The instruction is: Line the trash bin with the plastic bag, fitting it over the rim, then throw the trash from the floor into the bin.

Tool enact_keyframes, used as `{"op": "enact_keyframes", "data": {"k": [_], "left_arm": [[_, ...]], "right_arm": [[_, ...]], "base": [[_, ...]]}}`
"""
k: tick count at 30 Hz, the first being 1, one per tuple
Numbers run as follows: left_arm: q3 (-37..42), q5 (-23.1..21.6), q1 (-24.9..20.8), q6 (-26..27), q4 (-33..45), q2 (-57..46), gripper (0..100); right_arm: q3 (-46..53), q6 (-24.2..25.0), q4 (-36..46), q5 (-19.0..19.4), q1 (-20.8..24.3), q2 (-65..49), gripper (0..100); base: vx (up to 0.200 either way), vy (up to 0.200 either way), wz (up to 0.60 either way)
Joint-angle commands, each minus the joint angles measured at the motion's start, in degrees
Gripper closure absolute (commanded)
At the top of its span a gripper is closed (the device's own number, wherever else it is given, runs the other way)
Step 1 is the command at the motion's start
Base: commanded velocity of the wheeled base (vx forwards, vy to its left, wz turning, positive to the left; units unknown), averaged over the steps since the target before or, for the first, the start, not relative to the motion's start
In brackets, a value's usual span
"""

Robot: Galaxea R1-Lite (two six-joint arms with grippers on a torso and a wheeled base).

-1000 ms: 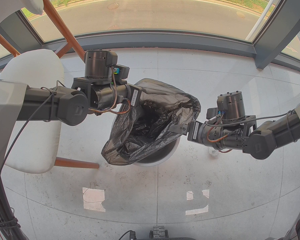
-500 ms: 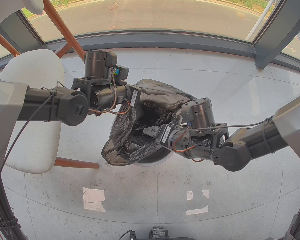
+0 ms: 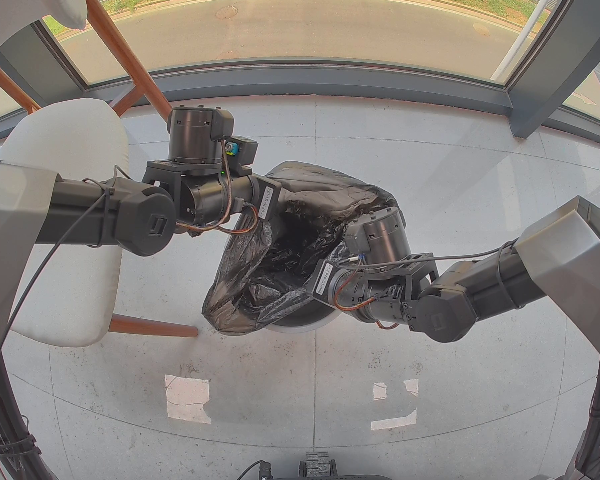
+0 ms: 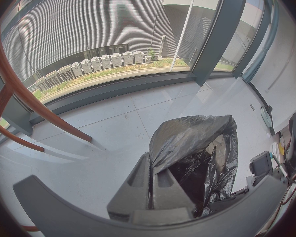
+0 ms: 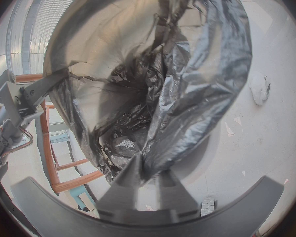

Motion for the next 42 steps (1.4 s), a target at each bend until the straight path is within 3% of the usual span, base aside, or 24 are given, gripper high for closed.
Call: {"op": "enact_keyframes", "data": {"k": [1, 13, 22, 33, 34, 42], "left_arm": [[0.8, -0.1, 0.7, 1.9, -0.1, -0.2, 100], [1.5, -0.3, 3.5, 4.7, 0.2, -0.7, 100], [6.1, -0.8, 6.7, 8.3, 0.2, -1.9, 100], [8.0, -0.8, 7.9, 8.5, 0.2, -3.2, 100], [8.0, -0.8, 7.9, 8.5, 0.3, -3.2, 100], [10.2, -0.8, 7.9, 8.6, 0.2, -3.4, 100]], "right_arm": [[0.2, -0.7, 2.2, -0.1, -0.6, -2.0, 100], [7.8, -8.4, 3.6, 0.0, -5.9, -6.7, 100], [8.8, -8.7, 3.6, 0.0, -8.4, -6.6, 100], [8.0, -12.0, 3.3, 0.1, -10.2, -4.8, 100], [7.9, -12.4, 3.2, 0.2, -10.5, -4.6, 0], [8.7, -12.5, 3.0, 0.0, -11.2, -6.3, 0]], "base": [[0.0, 0.0, 0.0], [0.0, 0.0, 0.0], [0.0, 0.0, 0.0], [0.0, 0.0, 0.0], [0.0, 0.0, 0.0], [0.0, 0.0, 0.0]]}}
